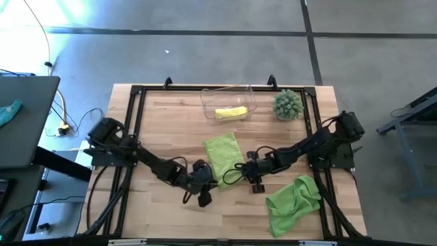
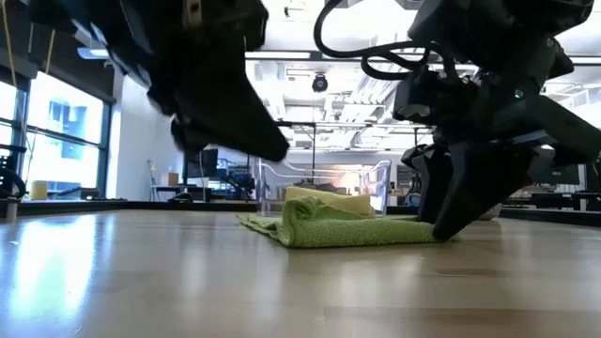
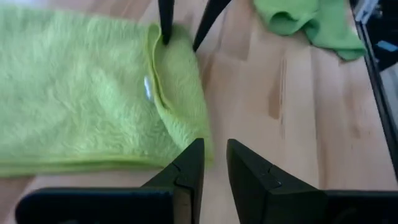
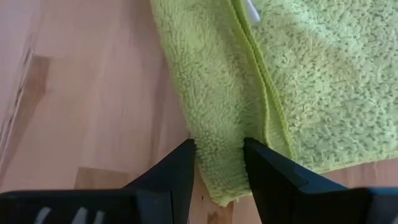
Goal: Roll microfiber towels into tight, uniform cylinder then place into a basket
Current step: Roll the light green microfiber towel
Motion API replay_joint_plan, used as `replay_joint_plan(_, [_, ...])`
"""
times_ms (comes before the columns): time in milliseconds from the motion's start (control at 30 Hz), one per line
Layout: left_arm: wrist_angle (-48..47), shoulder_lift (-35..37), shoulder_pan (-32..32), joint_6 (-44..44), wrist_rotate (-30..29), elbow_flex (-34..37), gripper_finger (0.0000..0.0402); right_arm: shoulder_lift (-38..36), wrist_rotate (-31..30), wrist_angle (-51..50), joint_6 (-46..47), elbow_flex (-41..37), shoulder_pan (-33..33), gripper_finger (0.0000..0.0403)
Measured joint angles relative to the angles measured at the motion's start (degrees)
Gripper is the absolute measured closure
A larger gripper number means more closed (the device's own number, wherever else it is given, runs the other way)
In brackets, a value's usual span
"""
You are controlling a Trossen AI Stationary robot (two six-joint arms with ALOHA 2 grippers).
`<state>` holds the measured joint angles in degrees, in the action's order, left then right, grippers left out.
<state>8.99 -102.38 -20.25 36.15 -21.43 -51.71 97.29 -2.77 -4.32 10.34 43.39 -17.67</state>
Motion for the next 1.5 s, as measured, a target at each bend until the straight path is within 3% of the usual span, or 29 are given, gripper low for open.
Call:
replay_joint_plan(200, [6.48, -0.28, 0.02, -12.09, -0.40, -0.08, 0.0332, 0.53, 0.00, 1.53, 0.14, -0.01, 0.00, 0.0270])
replay_joint_plan(400, [9.42, -2.46, 1.68, -19.22, 3.17, -0.07, 0.0281, 0.64, 0.20, 2.85, -0.04, -0.15, 0.00, 0.0269])
replay_joint_plan(567, [11.04, -6.66, 3.02, -19.86, 3.16, 0.00, 0.0260, 0.64, 0.20, 3.02, 0.14, -0.17, 0.00, 0.0269])
replay_joint_plan(867, [7.77, -8.42, 3.41, -18.31, 2.47, -0.02, 0.0273, 0.66, -0.17, 3.61, 0.01, -0.19, 0.00, 0.0270])
replay_joint_plan(1200, [0.93, -8.40, 3.41, -17.79, -6.34, -0.02, 0.0284, 0.66, -0.24, 3.71, 0.14, -0.19, 0.00, 0.0269])
replay_joint_plan(1500, [1.29, -2.08, 2.03, -22.08, -6.42, -0.17, 0.0284, 0.71, -0.43, 5.69, 3.06, -0.23, 0.02, 0.0269])
